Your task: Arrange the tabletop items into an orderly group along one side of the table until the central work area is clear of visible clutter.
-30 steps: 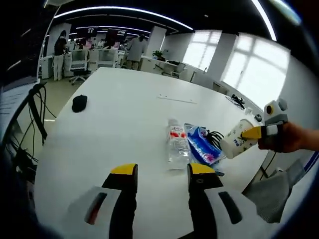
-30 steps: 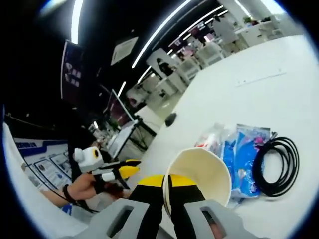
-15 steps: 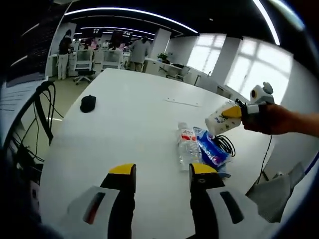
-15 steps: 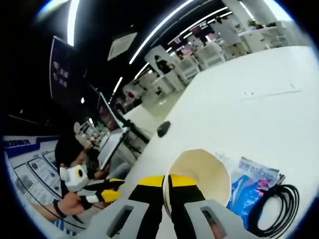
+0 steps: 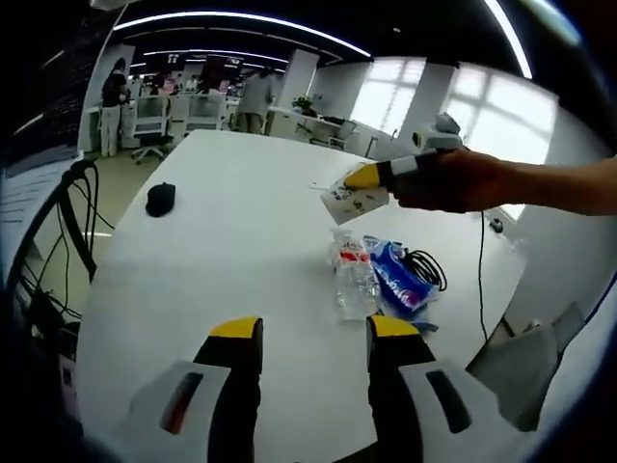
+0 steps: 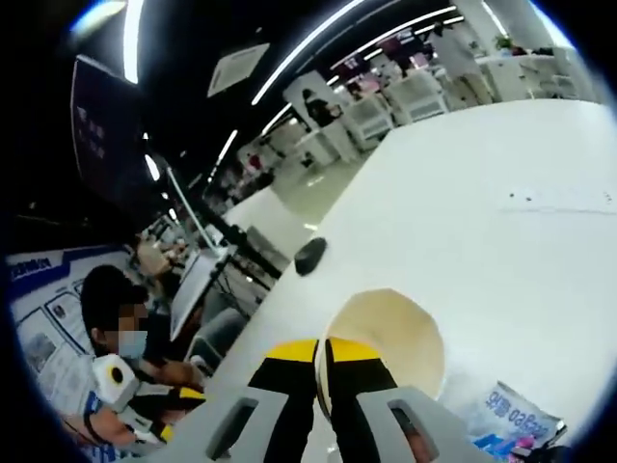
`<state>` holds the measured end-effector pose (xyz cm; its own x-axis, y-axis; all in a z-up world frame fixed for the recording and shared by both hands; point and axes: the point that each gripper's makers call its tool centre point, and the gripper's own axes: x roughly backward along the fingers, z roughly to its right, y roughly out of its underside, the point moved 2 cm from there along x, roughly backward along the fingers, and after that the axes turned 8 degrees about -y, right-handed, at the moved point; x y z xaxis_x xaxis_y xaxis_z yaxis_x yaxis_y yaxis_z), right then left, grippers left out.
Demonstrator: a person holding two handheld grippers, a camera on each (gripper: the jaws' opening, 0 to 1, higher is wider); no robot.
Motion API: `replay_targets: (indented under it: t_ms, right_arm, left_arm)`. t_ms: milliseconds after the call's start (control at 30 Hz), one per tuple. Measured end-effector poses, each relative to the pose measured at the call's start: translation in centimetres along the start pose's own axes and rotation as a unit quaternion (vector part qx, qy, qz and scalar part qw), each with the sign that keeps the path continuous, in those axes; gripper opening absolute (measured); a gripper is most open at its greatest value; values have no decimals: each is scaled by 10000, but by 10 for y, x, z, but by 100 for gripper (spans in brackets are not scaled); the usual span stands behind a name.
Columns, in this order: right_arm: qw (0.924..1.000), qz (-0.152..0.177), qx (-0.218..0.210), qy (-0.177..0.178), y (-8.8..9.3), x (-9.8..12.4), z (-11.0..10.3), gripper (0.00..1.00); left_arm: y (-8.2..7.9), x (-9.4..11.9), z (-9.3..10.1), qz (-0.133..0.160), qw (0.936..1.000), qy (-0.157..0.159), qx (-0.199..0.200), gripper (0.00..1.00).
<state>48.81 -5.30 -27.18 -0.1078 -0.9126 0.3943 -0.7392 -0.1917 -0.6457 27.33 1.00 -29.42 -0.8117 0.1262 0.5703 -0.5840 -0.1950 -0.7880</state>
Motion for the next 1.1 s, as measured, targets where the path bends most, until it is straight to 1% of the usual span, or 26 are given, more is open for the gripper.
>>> replay_targets:
  t_ms: [100, 200, 367, 433, 533, 600, 633, 667, 733, 767, 800, 833, 867, 900, 933, 967, 1000, 1067, 1100]
  right_arm:
    - [9999, -74, -5, 79, -4, -8, 6, 0]
    - [9993, -211, 190, 242, -8, -12, 14, 0]
    - [9980, -242, 390, 432, -17, -19, 23, 0]
    - [9953, -439, 620, 593, -15, -23, 30, 0]
    - [9893, -842, 954, 717, -7, -29, 36, 0]
    - [9809, -1162, 1325, 824, -1, -34, 40, 0]
    - [9738, -1387, 1571, 888, 1, -37, 47, 0]
    - [9696, -1498, 1688, 949, 3, -39, 49, 0]
    - [9574, -1769, 2066, 974, 1, -46, 51, 0]
    - [9491, -1933, 2286, 982, 7, -48, 53, 0]
    - [9426, -2048, 2442, 993, 9, -50, 54, 0]
    - [9325, -2210, 2686, 972, 11, -56, 60, 0]
    - [9272, -2301, 2793, 969, 13, -59, 61, 0]
    - [9197, -2449, 2915, 957, 15, -62, 62, 0]
    - [9146, -2552, 2982, 977, 17, -63, 64, 0]
    - [9089, -2633, 3067, 1023, 18, -61, 61, 0]
    - [8987, -2756, 3243, 1062, 19, -61, 63, 0]
    - [8851, -2930, 3441, 1114, 23, -63, 70, 0]
    - [8841, -2940, 3457, 1117, 23, -62, 69, 1]
  left_arm:
    - [1, -1, 5, 24, 10000, 19, -4, 41]
    - [0, 0, 6, 67, 10000, 11, 47, 40]
    - [0, 2, 8, 122, 9999, -16, 96, 40]
    - [2, 2, 7, 103, 9999, -17, 98, 40]
    - [5, 3, 8, 57, 9999, -7, 82, 40]
    - [6, 3, 8, 32, 10000, -8, 58, 40]
    - [6, 3, 8, 24, 10000, -9, 47, 40]
    - [7, 3, 7, 13, 10000, -9, 44, 40]
    - [8, 3, 7, 3, 10000, -15, 42, 40]
    - [9, 3, 7, -11, 10000, -12, 45, 40]
    - [9, 3, 7, -21, 10000, -7, 42, 40]
    - [10, 3, 8, -36, 10000, -3, 29, 40]
    - [11, 3, 9, -54, 10000, 6, 19, 40]
    - [11, 3, 10, -71, 10000, 20, 10, 40]
    - [13, 2, 10, -80, 10000, 24, 3, 40]
    - [13, 2, 10, -90, 10000, 26, -8, 40]
    - [14, 2, 11, -105, 9999, 33, -13, 40]
    - [15, 3, 11, -120, 9999, 42, -12, 40]
    - [15, 3, 11, -120, 9999, 40, -9, 40]
